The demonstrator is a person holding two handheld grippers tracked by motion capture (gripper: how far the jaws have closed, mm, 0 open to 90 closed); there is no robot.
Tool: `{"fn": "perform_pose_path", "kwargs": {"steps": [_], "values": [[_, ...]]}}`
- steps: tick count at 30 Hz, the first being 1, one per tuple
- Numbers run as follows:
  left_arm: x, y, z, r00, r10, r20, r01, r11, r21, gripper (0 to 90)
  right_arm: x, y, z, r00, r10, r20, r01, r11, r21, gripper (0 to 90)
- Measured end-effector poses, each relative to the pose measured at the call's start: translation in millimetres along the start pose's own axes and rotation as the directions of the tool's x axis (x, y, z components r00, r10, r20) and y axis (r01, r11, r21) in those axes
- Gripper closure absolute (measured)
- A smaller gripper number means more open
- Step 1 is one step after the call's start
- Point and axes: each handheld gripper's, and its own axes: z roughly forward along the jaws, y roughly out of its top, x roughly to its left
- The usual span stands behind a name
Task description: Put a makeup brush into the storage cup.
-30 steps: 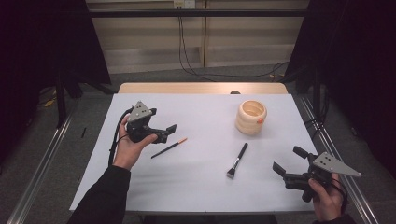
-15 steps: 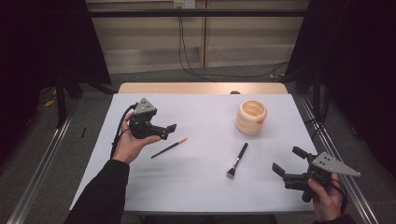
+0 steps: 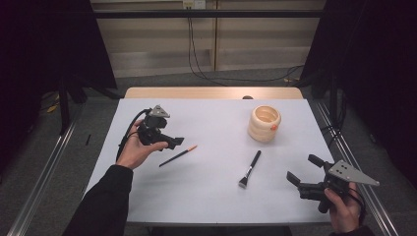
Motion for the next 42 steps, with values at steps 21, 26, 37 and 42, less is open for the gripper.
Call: {"fn": "perform_pose_path", "kwargs": {"steps": [21, 26, 37, 42], "values": [[-7.5, -0.3, 31.7, 0.979, 0.151, 0.136, -0.188, 0.9274, 0.323, 25.8, 0.2, -0.1, 0.0, 1.0, -0.002, -0.004, 0.002, 1.0, 0.006, 0.0], [-7.0, -0.3, 37.9, 0.9754, 0.154, 0.158, -0.203, 0.9044, 0.375, 29.4, -0.4, -0.2, 0.6, 0.9999, -0.006, -0.009, 0.006, 1.0, 0.013, 0.0], [-2.9, -4.8, 52.5, 0.9752, 0.111, 0.192, -0.19, 0.8633, 0.468, 47.2, 1.0, -0.4, 1.4, 0.9994, -0.03, -0.02, 0.03, 0.999, 0.018, 0.0], [-4.1, -6.2, 58.6, 0.9791, 0.085, 0.185, -0.166, 0.857, 0.488, 54.0, 2.3, -0.8, 2.4, 0.9992, -0.028, -0.027, 0.029, 0.999, 0.029, 0.0]]}}
